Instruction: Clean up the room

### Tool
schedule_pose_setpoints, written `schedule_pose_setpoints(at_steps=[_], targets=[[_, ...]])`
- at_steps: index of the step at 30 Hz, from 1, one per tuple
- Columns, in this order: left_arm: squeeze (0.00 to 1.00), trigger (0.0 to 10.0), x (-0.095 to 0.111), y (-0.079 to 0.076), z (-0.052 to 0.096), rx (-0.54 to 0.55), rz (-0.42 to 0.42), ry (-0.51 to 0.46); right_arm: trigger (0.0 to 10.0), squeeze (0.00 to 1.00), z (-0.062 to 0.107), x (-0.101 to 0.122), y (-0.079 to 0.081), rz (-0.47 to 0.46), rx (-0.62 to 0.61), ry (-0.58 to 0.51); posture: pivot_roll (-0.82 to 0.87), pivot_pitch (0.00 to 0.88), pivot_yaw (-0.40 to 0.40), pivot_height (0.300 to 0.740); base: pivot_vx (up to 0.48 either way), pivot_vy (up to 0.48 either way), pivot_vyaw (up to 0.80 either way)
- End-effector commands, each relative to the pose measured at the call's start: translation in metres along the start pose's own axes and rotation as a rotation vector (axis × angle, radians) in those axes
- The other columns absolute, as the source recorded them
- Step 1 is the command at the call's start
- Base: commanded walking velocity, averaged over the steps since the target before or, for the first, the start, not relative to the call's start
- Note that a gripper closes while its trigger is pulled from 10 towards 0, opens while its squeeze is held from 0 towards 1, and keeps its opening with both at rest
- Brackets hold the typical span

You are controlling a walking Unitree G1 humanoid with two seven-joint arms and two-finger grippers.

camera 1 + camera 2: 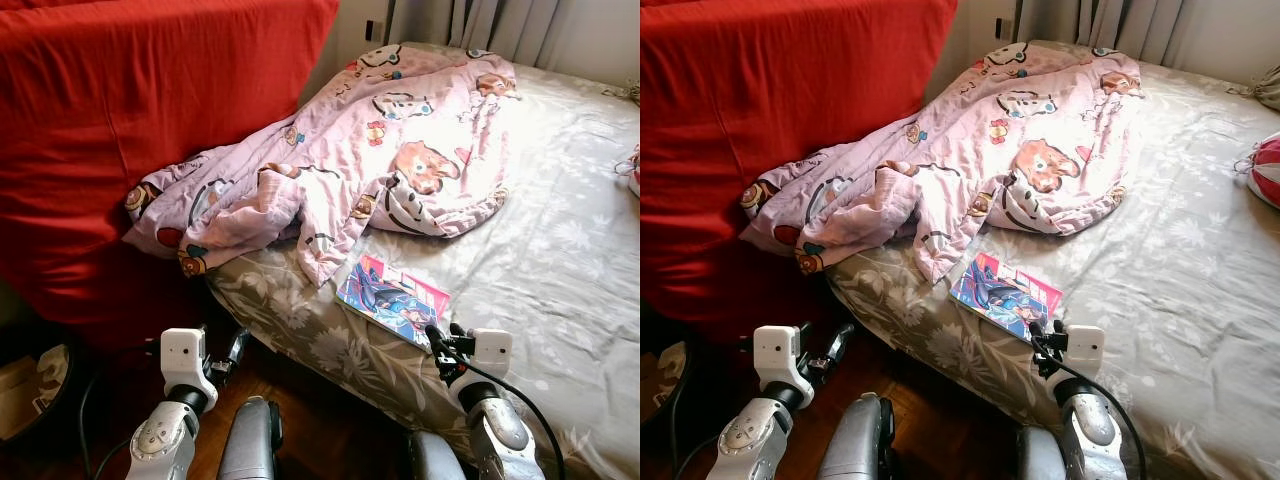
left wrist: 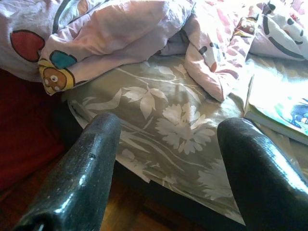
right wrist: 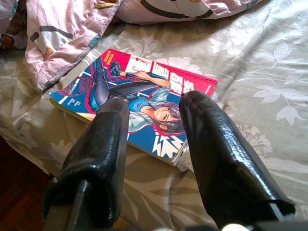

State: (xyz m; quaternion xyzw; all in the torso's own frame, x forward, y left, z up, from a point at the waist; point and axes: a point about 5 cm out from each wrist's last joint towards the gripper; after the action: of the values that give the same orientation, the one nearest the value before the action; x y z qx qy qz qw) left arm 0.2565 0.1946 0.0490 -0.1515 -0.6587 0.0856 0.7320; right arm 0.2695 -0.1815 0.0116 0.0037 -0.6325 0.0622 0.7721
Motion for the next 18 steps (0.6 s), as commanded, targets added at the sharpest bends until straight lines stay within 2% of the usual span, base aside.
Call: schedule_pose_setpoints(at_steps=[1, 7, 18], targets=[[0.00, 10.0, 0.0018, 0.0034, 0.0006, 0.011, 0.003, 0.002, 10.0, 0.00, 0.0020, -0.0028, 0.0019, 0.008, 0.010, 0.008, 0.10, 0.153, 0.000, 0.598, 0.000, 0.000, 0.00], [0.00, 10.0, 0.0037, 0.0038, 0.0004, 0.009, 0.003, 0.000, 10.0, 0.00, 0.0014, -0.0019, 0.0033, 0.004, 0.014, 0.003, 0.10, 0.163, 0.005, 0.578, 0.241, 0.000, 0.00], [0.00, 10.0, 0.0028, 0.0027, 0.0006, 0.003, 0.002, 0.006, 10.0, 0.00, 0.0000, 0.0003, 0.0028, 0.005, 0.004, -0.008, 0.10, 0.170, 0.014, 0.578, 0.253, 0.000, 0.00]])
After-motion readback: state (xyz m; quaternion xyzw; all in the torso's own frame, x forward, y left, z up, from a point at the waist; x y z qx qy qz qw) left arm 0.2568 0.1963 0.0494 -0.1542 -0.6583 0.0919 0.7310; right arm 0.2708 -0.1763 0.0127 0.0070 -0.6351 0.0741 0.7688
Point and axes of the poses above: a point about 5 cm out from each wrist's last joint towards the gripper, its own z axis pointing back from the gripper into the wrist, its own x axis along the axis of the wrist's last joint, y = z × x, and after that the axes turned 15 degrees about z, right-handed
